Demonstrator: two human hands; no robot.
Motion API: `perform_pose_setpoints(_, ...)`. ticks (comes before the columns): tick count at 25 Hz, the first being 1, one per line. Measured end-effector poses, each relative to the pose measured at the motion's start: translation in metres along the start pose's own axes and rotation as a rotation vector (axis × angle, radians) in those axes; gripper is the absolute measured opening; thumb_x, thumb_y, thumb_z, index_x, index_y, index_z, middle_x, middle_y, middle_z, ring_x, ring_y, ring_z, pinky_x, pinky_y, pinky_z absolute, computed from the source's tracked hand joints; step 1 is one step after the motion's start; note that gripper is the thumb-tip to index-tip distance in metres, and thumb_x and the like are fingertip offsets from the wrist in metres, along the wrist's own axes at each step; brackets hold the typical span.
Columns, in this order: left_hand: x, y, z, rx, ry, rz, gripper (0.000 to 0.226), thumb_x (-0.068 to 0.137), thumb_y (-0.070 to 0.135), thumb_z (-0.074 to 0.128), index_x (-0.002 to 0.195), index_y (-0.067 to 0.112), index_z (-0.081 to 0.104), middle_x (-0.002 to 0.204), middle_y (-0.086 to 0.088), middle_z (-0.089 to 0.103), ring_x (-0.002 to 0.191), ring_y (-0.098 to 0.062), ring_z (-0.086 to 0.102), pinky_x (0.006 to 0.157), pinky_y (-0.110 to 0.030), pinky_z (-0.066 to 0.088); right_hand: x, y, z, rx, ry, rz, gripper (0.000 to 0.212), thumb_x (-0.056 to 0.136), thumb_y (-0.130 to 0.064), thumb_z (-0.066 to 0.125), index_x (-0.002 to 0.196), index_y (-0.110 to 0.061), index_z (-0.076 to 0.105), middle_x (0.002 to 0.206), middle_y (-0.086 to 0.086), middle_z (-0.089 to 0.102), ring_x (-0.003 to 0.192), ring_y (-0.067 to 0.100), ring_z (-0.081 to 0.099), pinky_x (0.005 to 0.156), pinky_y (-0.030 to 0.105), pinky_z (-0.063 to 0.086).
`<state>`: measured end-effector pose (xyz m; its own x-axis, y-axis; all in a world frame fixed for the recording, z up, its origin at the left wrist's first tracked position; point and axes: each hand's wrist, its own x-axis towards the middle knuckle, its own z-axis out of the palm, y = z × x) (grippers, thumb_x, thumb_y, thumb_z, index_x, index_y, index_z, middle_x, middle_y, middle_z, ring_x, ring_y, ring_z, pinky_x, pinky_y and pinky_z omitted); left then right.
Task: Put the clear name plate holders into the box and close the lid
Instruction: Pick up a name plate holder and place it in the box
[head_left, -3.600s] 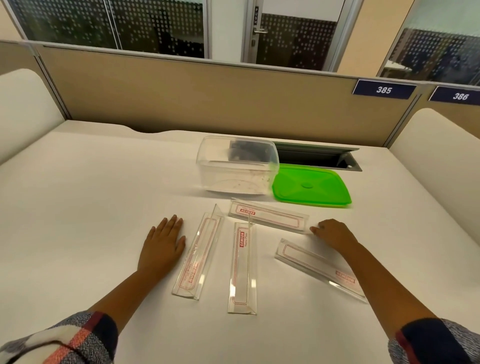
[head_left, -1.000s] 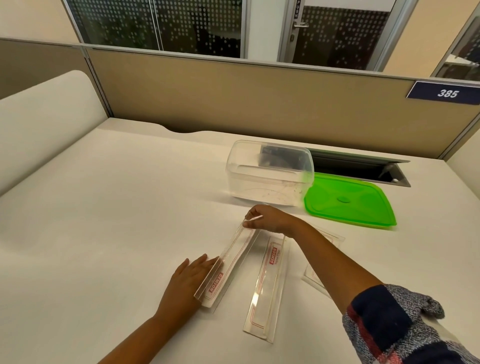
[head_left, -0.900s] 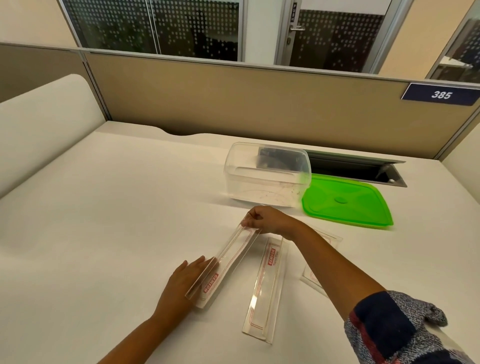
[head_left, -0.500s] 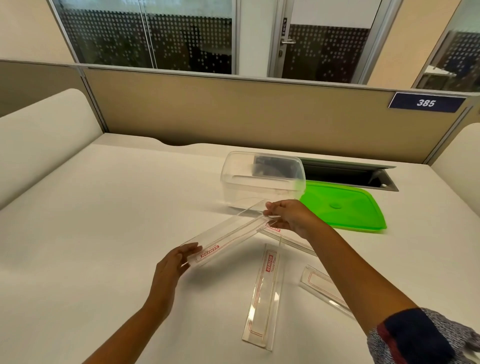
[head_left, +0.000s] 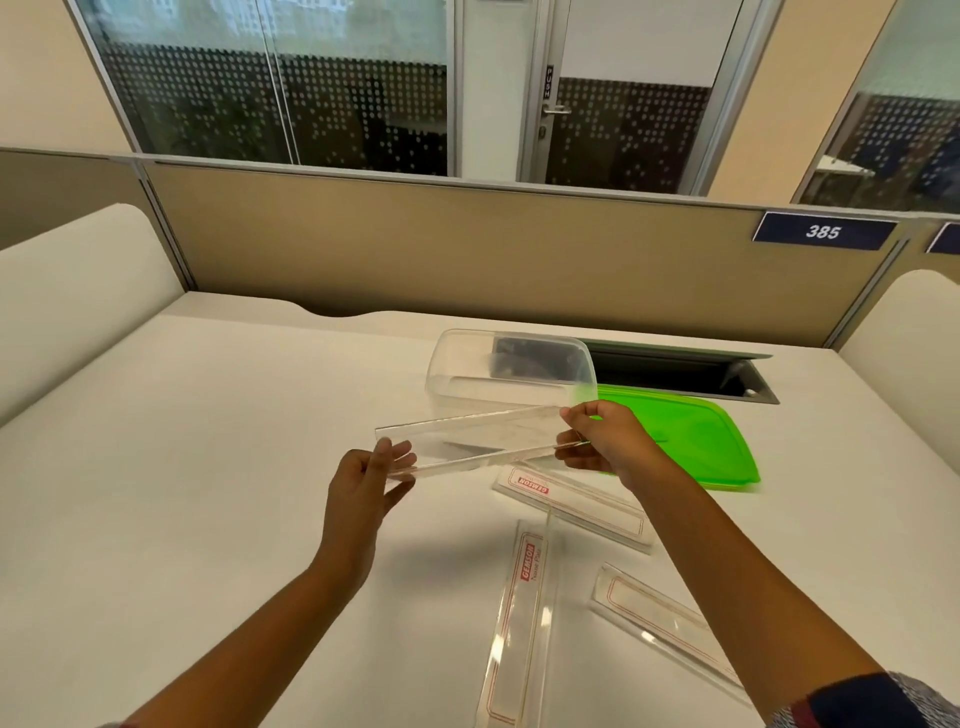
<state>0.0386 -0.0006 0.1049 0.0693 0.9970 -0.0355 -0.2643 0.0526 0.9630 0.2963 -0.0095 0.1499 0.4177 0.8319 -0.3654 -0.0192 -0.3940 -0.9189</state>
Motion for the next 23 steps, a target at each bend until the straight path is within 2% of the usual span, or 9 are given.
perform_pose_setpoints(2, 0.010, 0.007, 0.005, -0.013, -0.014, 0.012, 0.037, 0.075, 0.047, 0.053, 0.078, 0.010, 0.052, 0.105, -0.010, 0.066, 0.102, -0.022, 0.064, 0.084, -0.036, 0.054, 0.003, -0.004, -0.006, 0.038, 0.004, -0.007, 0.008, 0.091, -0.017, 0.057, 0.088, -0.011, 0.053, 0.072, 0.009, 0.065, 0.053, 0.019, 0.064, 0.040, 0.021, 0.054)
perform_pose_setpoints(4, 0.021, 0.012, 0.011, 0.031, -0.028, 0.000, 0.034, 0.082, 0.043, 0.051, 0.080, 0.009, 0.051, 0.106, -0.009, 0.064, 0.104, -0.025, 0.061, 0.084, -0.037, 0.052, 0.007, -0.009, -0.010, 0.068, 0.022, -0.020, 0.011, 0.093, -0.012, 0.054, 0.082, -0.014, 0.052, 0.072, 0.010, 0.064, 0.053, 0.018, 0.062, 0.041, 0.022, 0.054)
perform_pose_setpoints(9, 0.066, 0.023, 0.033, 0.242, 0.012, -0.082, 0.029, 0.095, 0.033, 0.043, 0.079, 0.009, 0.048, 0.105, -0.016, 0.055, 0.103, -0.032, 0.057, 0.074, -0.039, 0.055, 0.026, -0.026, -0.013, 0.191, 0.064, -0.094, 0.018, 0.093, -0.005, 0.051, 0.080, -0.018, 0.049, 0.072, 0.012, 0.064, 0.047, 0.012, 0.063, 0.049, 0.026, 0.057)
perform_pose_setpoints(12, 0.106, 0.033, 0.047, 0.372, 0.070, -0.077, 0.032, 0.095, 0.034, 0.045, 0.087, 0.003, 0.052, 0.108, -0.020, 0.057, 0.104, -0.035, 0.057, 0.068, -0.038, 0.054, 0.041, -0.038, -0.015, 0.218, 0.084, -0.126, 0.012, 0.092, -0.007, 0.054, 0.085, -0.017, 0.052, 0.078, 0.009, 0.066, 0.060, 0.014, 0.061, 0.053, 0.024, 0.054)
perform_pose_setpoints(15, 0.141, 0.037, 0.065, 0.467, 0.056, -0.112, 0.032, 0.095, 0.028, 0.045, 0.100, -0.001, 0.057, 0.110, -0.020, 0.057, 0.105, -0.035, 0.057, 0.075, -0.039, 0.054, 0.061, -0.042, -0.015, 0.219, 0.124, -0.119, 0.007, 0.092, -0.006, 0.055, 0.094, -0.013, 0.053, 0.086, 0.009, 0.065, 0.061, 0.013, 0.057, 0.056, 0.024, 0.051)
perform_pose_setpoints(17, 0.154, 0.034, 0.078, 0.507, 0.019, -0.162, 0.033, 0.095, 0.023, 0.043, 0.109, -0.004, 0.056, 0.106, -0.017, 0.055, 0.099, -0.032, 0.055, 0.080, -0.040, 0.051, 0.077, -0.043, -0.014, 0.240, 0.147, -0.106, 0.009, 0.092, -0.003, 0.053, 0.092, -0.012, 0.053, 0.095, 0.013, 0.062, 0.063, 0.014, 0.056, 0.059, 0.025, 0.051)
perform_pose_setpoints(19, 0.163, 0.026, 0.090, 0.529, -0.016, -0.207, 0.035, 0.094, 0.020, 0.043, 0.115, -0.005, 0.053, 0.106, -0.019, 0.056, 0.093, -0.029, 0.051, 0.079, -0.037, 0.046, 0.094, -0.044, -0.011, 0.209, 0.174, -0.089, 0.013, 0.092, -0.001, 0.051, 0.103, -0.007, 0.055, 0.100, 0.015, 0.058, 0.065, 0.015, 0.057, 0.060, 0.025, 0.052)
perform_pose_setpoints(21, 0.166, 0.020, 0.101, 0.519, -0.036, -0.272, 0.038, 0.093, 0.020, 0.045, 0.124, -0.001, 0.047, 0.116, -0.020, 0.055, 0.097, -0.029, 0.051, 0.077, -0.033, 0.042, 0.110, -0.041, -0.008, 0.096, 0.216, -0.072, 0.025, 0.093, -0.001, 0.048, 0.118, 0.001, 0.054, 0.102, 0.018, 0.058, 0.073, 0.022, 0.063, 0.063, 0.027, 0.055)
perform_pose_setpoints(23, 0.169, 0.015, 0.110, 0.421, -0.054, -0.378, 0.036, 0.093, 0.019, 0.046, 0.124, 0.002, 0.044, 0.114, -0.016, 0.056, 0.100, -0.028, 0.052, 0.083, -0.034, 0.040, 0.123, -0.037, -0.004, -0.148, 0.297, -0.084, 0.026, 0.091, 0.000, 0.046, 0.114, 0.004, 0.058, 0.109, 0.025, 0.063, 0.094, 0.036, 0.065, 0.081, 0.043, 0.056)
